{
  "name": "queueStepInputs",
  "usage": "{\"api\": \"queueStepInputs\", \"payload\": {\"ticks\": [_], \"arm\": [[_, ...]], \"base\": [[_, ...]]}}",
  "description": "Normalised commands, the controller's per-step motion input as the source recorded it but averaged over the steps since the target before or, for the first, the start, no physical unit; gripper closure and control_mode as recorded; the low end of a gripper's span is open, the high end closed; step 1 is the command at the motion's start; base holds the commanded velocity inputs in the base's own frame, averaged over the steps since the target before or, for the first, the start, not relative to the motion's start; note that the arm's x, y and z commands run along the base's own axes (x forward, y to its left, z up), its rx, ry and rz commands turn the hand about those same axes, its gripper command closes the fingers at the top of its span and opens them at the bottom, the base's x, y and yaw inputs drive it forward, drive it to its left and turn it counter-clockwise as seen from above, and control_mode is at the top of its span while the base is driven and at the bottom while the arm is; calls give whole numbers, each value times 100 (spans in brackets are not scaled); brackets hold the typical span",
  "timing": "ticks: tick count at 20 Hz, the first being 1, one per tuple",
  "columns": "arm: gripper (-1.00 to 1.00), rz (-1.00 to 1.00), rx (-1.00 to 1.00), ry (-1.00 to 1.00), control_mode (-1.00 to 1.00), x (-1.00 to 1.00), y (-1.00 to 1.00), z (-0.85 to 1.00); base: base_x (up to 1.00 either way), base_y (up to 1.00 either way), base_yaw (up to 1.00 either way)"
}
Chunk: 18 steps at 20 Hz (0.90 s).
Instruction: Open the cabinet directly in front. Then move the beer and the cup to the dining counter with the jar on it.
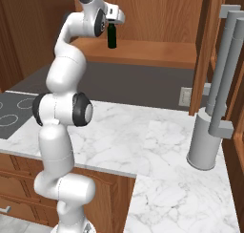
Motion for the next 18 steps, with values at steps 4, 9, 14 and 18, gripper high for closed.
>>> {"api": "queueStepInputs", "payload": {"ticks": [4,9,14,18], "arm": [[-100,0,0,0,-100,12,0,-5],[-100,0,0,0,-100,7,0,-4],[-100,0,0,0,-100,17,0,-17],[-100,0,0,0,-100,16,0,-13]], "base": [[0,0,0],[0,0,0],[0,0,0],[0,0,0]]}}
